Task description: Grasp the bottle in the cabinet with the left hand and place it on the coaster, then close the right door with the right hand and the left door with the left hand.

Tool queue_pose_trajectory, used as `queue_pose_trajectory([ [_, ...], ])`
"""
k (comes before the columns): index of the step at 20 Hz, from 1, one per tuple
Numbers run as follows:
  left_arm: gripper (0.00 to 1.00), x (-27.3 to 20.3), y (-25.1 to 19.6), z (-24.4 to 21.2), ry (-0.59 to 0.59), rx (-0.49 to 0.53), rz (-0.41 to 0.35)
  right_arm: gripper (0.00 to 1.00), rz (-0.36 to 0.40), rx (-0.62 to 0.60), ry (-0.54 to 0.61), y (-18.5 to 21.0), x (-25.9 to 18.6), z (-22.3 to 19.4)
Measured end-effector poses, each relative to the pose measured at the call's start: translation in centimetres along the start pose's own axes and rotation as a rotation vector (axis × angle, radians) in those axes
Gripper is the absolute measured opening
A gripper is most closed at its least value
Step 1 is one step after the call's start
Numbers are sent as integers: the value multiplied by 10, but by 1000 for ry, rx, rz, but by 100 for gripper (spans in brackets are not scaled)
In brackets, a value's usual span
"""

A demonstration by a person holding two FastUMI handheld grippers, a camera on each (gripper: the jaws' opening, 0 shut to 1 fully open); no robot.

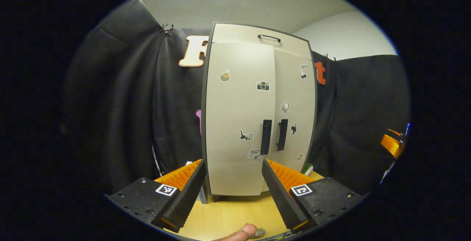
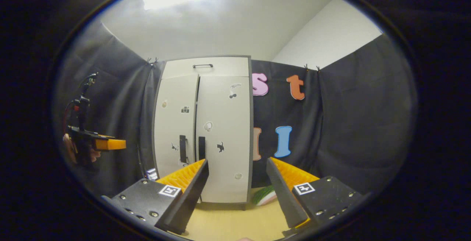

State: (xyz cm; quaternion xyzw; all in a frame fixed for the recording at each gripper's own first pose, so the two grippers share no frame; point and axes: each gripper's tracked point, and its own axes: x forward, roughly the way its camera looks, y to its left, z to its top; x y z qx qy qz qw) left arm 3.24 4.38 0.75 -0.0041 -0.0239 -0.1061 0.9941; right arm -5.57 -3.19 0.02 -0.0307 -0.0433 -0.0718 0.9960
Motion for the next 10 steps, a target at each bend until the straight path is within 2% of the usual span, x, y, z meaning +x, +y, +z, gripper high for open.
queue_pose_trajectory([
  [1,97,6,-2,-2,-4,1,-11,93,-8,-7,7,0,5,-4],
  [2,96,10,-3,-5,2,1,-18,96,-11,-13,16,1,8,-6],
  [5,96,18,-4,-15,26,-11,-25,96,-2,-5,6,10,17,-3],
  [6,94,19,-2,-16,29,-13,-23,96,8,2,8,14,20,-4],
  [8,97,19,-2,-14,24,-20,-27,93,9,6,17,17,21,-4],
  [9,97,18,-3,-14,24,-24,-34,96,8,8,25,18,20,-5],
  [10,94,17,-3,-13,27,-22,-40,93,8,11,32,21,19,-5],
])
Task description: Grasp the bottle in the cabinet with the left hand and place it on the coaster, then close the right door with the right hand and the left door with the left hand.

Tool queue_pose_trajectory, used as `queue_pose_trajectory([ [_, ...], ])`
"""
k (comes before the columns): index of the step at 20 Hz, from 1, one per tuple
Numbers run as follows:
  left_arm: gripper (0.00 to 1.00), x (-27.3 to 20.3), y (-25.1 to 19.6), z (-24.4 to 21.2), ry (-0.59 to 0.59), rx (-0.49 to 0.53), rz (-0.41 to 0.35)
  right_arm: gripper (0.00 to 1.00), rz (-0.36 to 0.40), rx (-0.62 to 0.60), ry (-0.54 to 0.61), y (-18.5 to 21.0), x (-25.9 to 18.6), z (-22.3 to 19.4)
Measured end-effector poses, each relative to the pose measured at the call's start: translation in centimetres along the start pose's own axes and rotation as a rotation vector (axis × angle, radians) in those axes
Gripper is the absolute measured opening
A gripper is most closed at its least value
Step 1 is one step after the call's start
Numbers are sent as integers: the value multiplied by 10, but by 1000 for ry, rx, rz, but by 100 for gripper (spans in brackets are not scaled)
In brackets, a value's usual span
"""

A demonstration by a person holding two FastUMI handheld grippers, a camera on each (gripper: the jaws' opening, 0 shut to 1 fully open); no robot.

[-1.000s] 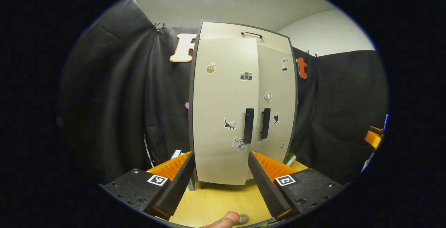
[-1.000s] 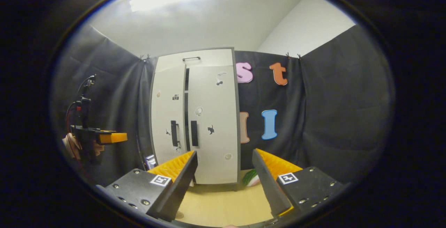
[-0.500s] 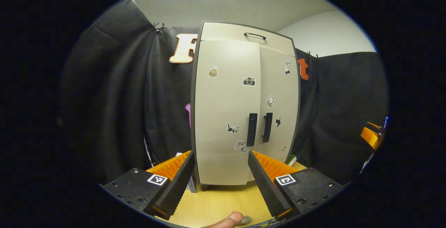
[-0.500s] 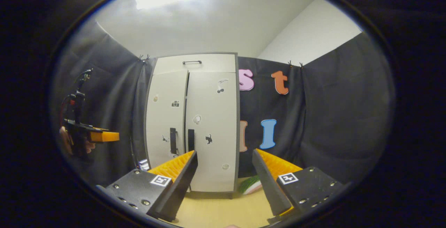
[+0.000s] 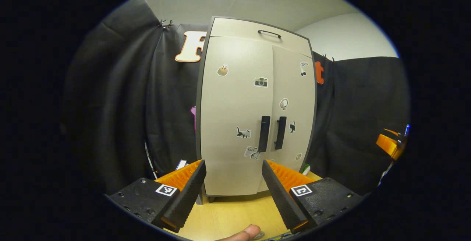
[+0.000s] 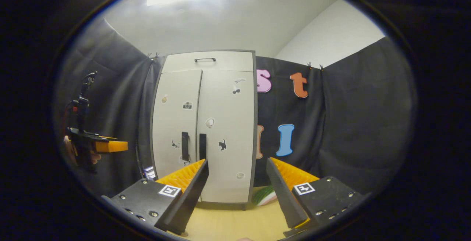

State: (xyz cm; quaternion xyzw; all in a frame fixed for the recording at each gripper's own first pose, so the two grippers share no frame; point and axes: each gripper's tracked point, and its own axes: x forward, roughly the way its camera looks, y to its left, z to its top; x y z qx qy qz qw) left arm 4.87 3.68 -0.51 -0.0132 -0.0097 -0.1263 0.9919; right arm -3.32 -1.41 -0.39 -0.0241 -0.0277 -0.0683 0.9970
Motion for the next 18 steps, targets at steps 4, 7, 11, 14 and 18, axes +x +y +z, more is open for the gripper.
queue_pose_trajectory([
  [4,97,-8,-1,6,-11,42,5,96,14,-5,11,4,-9,4],
  [7,96,-15,-9,-4,11,9,7,93,20,21,25,2,-21,3],
  [11,96,-22,-25,-10,10,7,-30,96,7,11,25,-6,-39,2],
  [14,96,-23,-36,-10,5,47,-42,99,3,-4,21,-11,-45,1],
  [18,96,-18,-44,5,-64,72,-48,96,-5,-10,-25,-20,-49,10],
])
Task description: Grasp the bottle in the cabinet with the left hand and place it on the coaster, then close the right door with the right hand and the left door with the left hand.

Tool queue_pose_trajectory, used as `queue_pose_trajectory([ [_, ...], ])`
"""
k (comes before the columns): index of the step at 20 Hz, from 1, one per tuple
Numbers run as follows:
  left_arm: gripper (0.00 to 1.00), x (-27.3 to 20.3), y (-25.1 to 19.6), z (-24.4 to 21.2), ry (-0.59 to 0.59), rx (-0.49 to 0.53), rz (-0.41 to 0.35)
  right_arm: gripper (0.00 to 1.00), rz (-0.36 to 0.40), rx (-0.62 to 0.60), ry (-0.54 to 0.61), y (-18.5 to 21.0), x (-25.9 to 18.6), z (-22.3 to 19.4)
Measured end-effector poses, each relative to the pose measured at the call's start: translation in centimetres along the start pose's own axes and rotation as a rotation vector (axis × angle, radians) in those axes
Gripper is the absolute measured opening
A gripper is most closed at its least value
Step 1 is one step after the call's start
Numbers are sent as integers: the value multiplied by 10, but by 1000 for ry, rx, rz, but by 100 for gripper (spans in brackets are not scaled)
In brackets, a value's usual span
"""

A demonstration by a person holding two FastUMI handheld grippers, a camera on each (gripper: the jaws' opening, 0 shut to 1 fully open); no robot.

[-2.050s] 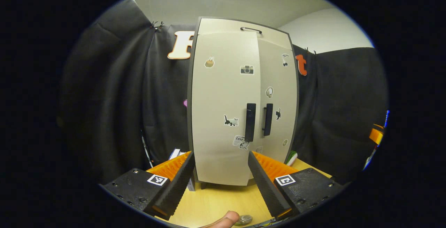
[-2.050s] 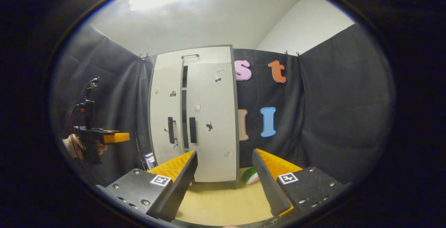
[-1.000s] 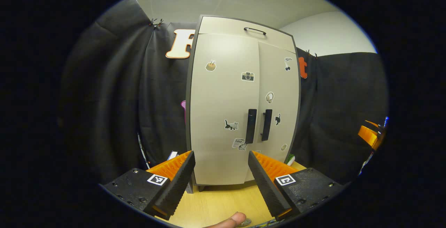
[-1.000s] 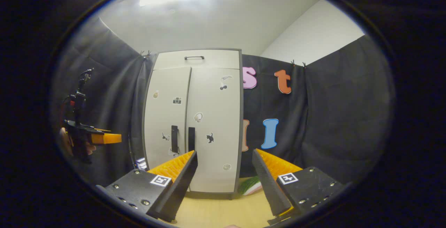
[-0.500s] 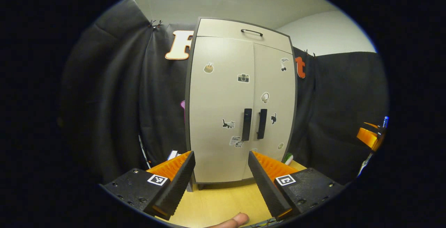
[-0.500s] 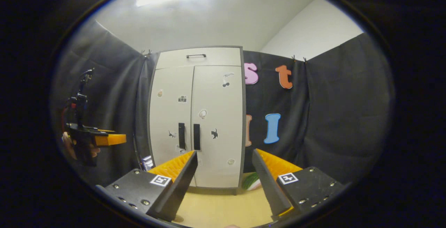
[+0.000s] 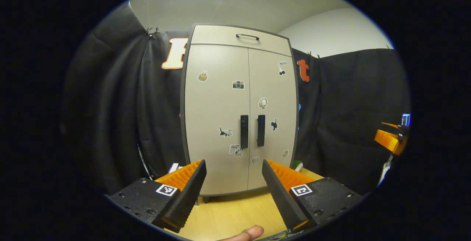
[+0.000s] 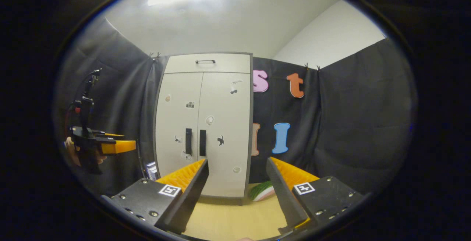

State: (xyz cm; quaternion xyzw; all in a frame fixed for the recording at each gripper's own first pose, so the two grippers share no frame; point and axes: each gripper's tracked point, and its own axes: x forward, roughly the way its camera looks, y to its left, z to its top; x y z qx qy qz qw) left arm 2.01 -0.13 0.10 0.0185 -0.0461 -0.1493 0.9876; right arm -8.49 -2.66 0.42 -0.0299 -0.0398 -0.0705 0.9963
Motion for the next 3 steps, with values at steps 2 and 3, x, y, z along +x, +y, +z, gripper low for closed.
queue_pose_trajectory([
  [2,95,4,-1,-6,10,-13,4,96,14,18,-8,2,1,2],
  [3,93,6,-2,-8,16,-25,1,96,16,17,-6,1,2,1],
])
